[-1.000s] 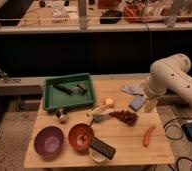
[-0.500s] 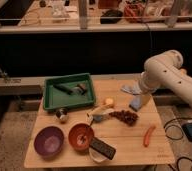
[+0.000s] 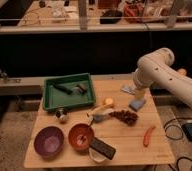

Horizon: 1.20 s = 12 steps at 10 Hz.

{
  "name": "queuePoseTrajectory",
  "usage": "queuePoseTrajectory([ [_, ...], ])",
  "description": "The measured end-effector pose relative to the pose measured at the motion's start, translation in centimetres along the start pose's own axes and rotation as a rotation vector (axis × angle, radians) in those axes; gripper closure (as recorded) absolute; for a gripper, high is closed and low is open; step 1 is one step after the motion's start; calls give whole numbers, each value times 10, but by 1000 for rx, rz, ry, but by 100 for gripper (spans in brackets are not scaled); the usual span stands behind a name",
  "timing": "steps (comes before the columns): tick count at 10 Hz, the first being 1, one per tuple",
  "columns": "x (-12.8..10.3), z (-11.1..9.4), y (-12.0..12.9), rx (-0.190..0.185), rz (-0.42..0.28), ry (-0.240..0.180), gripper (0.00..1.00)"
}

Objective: Place towel in purple bowl

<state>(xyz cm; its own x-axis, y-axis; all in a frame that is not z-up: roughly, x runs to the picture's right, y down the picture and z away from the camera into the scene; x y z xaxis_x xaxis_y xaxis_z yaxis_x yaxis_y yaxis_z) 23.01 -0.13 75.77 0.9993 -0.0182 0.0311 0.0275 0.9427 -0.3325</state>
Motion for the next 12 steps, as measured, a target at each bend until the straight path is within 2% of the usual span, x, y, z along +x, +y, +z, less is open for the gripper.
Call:
queuePoseTrajectory([
  [7, -13, 27, -24, 8, 1, -15, 20],
  [12, -26, 45, -35, 0, -4, -26, 20],
])
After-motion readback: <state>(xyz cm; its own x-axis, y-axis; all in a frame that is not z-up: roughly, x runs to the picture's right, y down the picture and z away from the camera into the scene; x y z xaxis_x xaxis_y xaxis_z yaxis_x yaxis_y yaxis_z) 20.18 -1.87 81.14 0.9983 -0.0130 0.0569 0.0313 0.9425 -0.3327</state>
